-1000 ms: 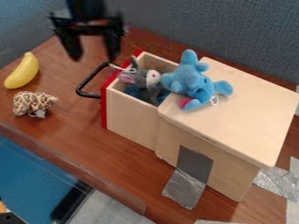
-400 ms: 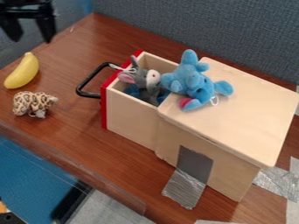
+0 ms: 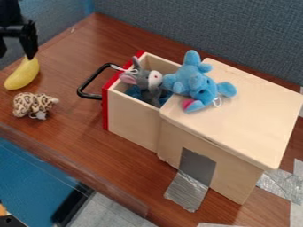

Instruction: Moved the banana to the top of the table

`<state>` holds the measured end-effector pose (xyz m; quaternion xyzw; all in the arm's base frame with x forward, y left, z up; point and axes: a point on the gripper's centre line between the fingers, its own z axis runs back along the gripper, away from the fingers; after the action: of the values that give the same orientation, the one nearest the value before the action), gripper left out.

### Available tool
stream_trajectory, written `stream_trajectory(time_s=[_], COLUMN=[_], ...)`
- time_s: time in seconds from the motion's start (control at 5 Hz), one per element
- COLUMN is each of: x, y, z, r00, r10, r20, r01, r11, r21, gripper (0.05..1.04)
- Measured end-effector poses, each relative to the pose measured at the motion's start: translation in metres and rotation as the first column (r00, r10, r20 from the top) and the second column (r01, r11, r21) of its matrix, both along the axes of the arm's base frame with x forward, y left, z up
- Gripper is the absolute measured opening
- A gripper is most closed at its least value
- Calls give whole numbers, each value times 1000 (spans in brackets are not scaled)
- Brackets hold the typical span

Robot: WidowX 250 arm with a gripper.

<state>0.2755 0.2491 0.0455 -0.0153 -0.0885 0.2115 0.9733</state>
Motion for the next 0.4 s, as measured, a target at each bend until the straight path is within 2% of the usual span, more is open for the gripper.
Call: stream_trajectory(time_s=[0.2,0.4], x=[-2,0], y=[1,-12], z=[-22,-41], r00=[999,997], r10=[9,-10], r20=[-41,-73], r01=[-10,8], r11=[1000,1000], r21=[-13,-27], gripper=[999,999])
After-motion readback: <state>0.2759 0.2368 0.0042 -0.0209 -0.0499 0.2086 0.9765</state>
